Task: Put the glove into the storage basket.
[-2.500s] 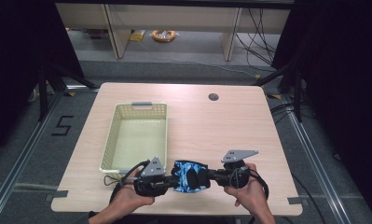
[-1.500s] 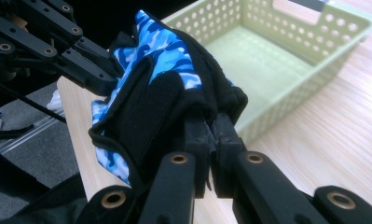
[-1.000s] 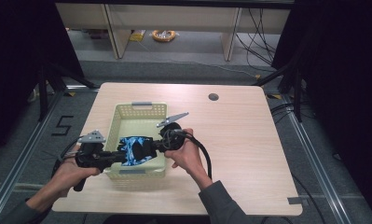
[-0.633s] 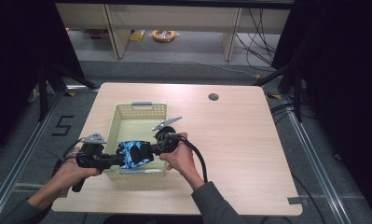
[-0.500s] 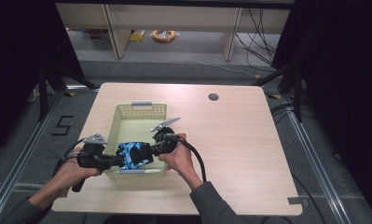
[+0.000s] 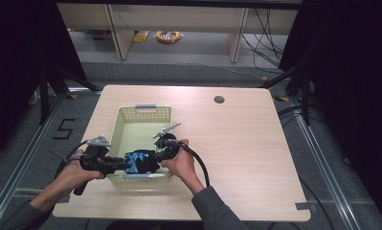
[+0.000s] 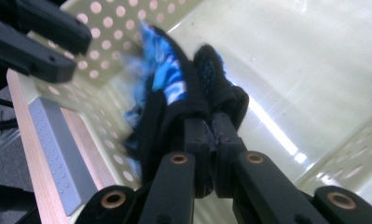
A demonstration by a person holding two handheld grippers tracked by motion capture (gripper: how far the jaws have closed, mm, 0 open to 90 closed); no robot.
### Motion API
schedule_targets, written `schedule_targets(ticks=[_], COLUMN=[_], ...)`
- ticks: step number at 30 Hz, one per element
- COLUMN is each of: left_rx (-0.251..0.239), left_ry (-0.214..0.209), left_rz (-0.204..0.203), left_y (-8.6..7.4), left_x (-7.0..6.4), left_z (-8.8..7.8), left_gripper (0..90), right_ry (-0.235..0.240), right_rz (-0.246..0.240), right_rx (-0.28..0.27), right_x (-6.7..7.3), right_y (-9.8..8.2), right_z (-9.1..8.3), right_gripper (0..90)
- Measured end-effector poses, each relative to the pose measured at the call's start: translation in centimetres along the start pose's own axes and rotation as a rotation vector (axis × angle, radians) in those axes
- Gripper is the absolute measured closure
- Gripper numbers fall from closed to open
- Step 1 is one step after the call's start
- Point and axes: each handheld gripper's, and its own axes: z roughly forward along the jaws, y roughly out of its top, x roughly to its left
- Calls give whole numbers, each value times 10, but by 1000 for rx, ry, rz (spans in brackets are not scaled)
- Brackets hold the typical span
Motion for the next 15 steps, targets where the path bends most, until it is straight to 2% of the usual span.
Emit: schedule_targets(ticks=[1,2,3,4,5,7,11,12,15], left_rx=[-3,-10,-10,-21,-19,-34,-41,-45,-40], left_ry=[1,1,3,15,15,10,6,6,-3], left_rz=[7,8,13,16,28,19,30,37,54], left_y=[2,2,3,4,5,6,8,8,9], left_x=[-1,-2,-3,-6,-6,-8,-14,-16,-21], left_z=[-2,-2,-4,-4,-5,-6,-7,-7,-6], left_gripper=[675,677,676,672,668,657,619,616,598], right_ry=[6,-3,1,-3,-6,-6,-10,-8,-15], right_rz=[0,32,1,0,5,7,28,6,-3], right_rx=[0,16,0,6,12,15,27,17,25], right_x=[0,2,0,0,0,0,5,5,5], right_y=[0,0,0,0,0,0,-1,-1,-1], right_z=[1,0,1,2,2,2,-1,-1,-1], right_gripper=[878,878,878,878,878,878,872,869,855])
